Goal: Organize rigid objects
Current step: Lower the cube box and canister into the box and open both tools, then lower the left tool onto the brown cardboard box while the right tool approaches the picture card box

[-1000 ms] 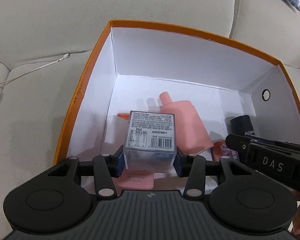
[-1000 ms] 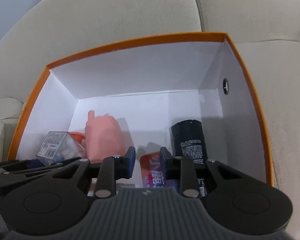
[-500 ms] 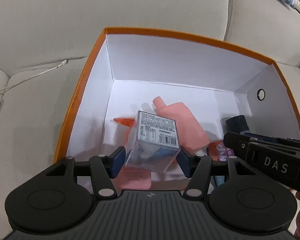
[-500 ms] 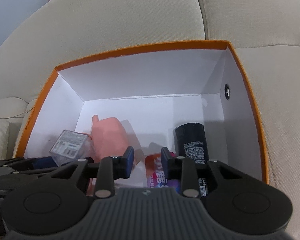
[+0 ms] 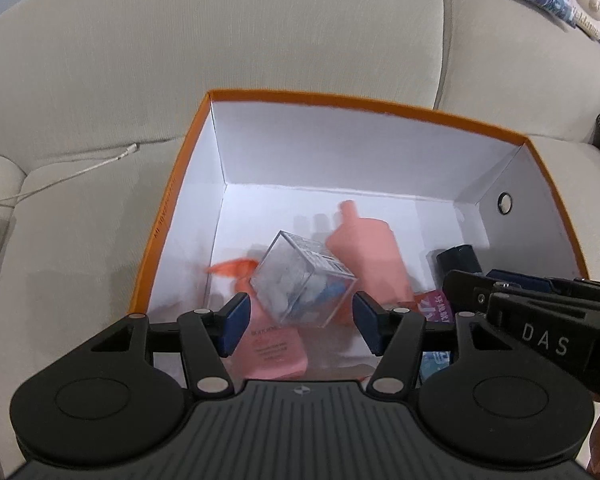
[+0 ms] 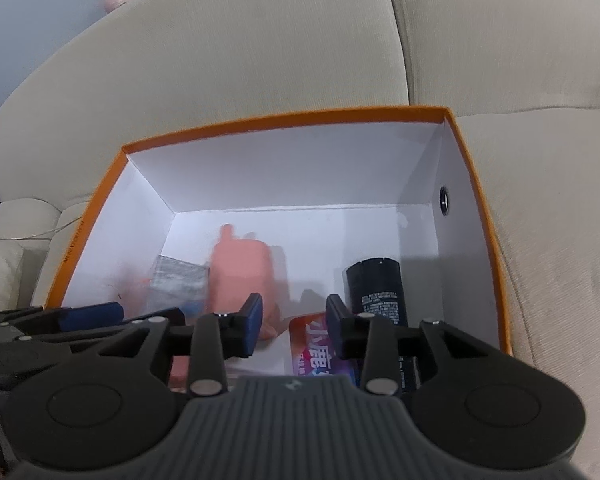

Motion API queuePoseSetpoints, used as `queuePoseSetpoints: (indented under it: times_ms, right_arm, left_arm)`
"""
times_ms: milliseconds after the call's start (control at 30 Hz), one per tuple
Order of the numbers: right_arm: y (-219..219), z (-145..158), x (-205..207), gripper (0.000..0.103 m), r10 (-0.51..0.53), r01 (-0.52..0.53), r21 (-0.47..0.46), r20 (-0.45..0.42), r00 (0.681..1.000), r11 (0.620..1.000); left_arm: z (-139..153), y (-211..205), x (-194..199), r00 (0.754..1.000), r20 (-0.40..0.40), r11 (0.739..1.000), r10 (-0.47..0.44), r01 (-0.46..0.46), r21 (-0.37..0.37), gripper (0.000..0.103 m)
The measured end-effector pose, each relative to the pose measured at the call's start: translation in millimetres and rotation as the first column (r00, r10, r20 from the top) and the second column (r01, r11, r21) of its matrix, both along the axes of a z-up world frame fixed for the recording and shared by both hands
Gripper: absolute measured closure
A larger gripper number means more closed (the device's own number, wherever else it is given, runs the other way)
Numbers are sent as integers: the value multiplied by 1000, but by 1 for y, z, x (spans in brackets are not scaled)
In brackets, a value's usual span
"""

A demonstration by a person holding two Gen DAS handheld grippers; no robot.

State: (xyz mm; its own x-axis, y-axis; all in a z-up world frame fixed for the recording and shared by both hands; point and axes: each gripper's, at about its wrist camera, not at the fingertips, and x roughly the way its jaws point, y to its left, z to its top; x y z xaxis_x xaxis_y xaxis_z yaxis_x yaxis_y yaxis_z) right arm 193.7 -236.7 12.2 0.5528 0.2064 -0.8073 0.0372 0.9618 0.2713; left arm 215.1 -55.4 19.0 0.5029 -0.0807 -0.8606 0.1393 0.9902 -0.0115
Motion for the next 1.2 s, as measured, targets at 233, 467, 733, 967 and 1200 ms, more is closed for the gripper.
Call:
queuePoseSetpoints:
  times_ms: [233, 467, 733, 967, 1200]
  right_arm:
    - [0, 17, -16, 62, 7, -6, -15, 49, 999, 1000]
    - [0, 38, -40, 60, 23, -21, -24, 109, 994, 1000]
    - [-4, 58, -86, 55, 27, -23, -26, 160, 987, 999]
    - [0, 44, -134, 44, 58, -52, -58, 109, 992, 997]
    - [-10, 19, -163, 43, 20, -20, 39, 23, 1000, 999]
  left_arm:
    - [19, 1, -13, 999, 50, 1000, -10, 10, -11, 32]
    - [41, 0, -37, 994, 108, 999, -25, 28, -21, 29]
    - [68, 16, -71, 987, 157, 999, -20, 26, -33, 27]
    - [49, 29, -108, 996, 85, 998, -30, 34, -52, 24]
    - [2, 21, -112, 997, -32, 996, -75, 73, -57, 24]
